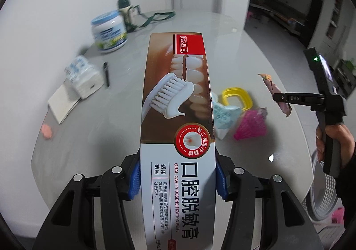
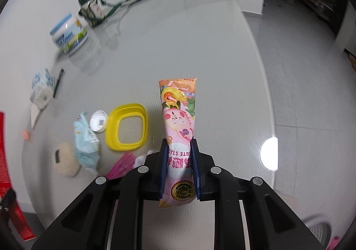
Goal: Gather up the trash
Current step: 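Grasp the pink snack wrapper with the right tool while the left tool holds the box, then carry the box and wrapper over the wastebasket and open both tools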
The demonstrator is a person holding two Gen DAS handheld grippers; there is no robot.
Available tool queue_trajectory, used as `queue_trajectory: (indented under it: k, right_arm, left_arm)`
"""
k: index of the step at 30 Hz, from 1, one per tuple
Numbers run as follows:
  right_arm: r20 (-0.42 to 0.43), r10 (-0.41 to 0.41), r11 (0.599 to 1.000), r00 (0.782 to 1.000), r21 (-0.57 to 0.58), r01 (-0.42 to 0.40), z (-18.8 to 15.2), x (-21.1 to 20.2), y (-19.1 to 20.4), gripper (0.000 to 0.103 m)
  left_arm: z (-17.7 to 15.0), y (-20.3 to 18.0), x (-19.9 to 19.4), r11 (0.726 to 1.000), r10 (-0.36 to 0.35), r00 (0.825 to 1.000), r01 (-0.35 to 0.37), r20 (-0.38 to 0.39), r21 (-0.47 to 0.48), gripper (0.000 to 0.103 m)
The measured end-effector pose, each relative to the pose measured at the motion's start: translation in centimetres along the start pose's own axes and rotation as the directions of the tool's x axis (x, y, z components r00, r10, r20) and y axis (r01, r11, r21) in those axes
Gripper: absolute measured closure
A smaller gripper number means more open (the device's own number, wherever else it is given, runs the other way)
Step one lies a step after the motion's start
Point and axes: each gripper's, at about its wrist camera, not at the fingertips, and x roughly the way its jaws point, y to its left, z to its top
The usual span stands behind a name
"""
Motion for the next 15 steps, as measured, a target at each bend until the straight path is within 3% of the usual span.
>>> queue_trajectory:
  k: [7,10,15]
  right_arm:
    - [0.065,-0.062,0.987,0.996,0.153,0.052,-6.3,-6.9,-2.4,0.084]
    - [0.071,-0.123,0.967,0.990,0.235,0.103,-10.1,-9.5,-3.9,0.084]
    - [0.059,-0.203,0.902,0.977,0.399,0.163,-16.8,-13.4,-7.3,0.084]
  left_arm:
    - [1.5,-3.6,-0.5,0.981,-0.129,0.991,0.124,0.029,0.153,0.052]
    - [1.8,-6.0,-1.0,0.955,-0.200,0.979,0.188,0.034,0.229,0.052]
    - [1.5,-11.3,-1.7,0.886,-0.320,0.947,0.298,0.005,0.356,0.052]
